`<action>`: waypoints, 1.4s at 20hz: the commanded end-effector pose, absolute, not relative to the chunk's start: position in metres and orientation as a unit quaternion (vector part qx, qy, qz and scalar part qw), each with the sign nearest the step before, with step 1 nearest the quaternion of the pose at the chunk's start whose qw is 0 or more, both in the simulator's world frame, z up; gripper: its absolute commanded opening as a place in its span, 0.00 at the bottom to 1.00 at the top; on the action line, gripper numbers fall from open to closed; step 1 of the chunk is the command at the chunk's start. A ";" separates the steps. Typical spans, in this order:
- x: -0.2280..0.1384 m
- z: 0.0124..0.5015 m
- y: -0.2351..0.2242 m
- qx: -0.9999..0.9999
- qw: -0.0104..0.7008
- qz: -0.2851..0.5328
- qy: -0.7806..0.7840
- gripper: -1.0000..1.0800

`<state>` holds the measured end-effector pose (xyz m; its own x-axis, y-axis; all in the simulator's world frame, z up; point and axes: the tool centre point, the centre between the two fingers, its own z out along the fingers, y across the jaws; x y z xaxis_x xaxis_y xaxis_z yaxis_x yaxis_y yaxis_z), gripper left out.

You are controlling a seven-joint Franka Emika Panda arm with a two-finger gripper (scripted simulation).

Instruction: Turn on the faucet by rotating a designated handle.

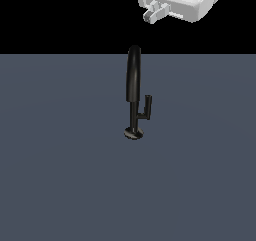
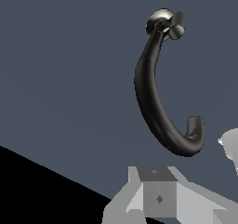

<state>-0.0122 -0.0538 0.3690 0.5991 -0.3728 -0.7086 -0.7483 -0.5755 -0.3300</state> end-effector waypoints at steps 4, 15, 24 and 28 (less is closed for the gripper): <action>0.010 0.332 -0.065 -0.782 0.360 0.340 0.378 0.00; 0.041 0.235 -0.081 -0.631 0.449 0.428 0.466 0.00; 0.047 0.167 -0.077 -0.517 0.495 0.474 0.513 0.00; 0.047 0.151 -0.074 -0.487 0.505 0.484 0.523 0.00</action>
<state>0.0463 -0.0757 0.1563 -0.0020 -0.0362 -0.9993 -0.9992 0.0404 0.0005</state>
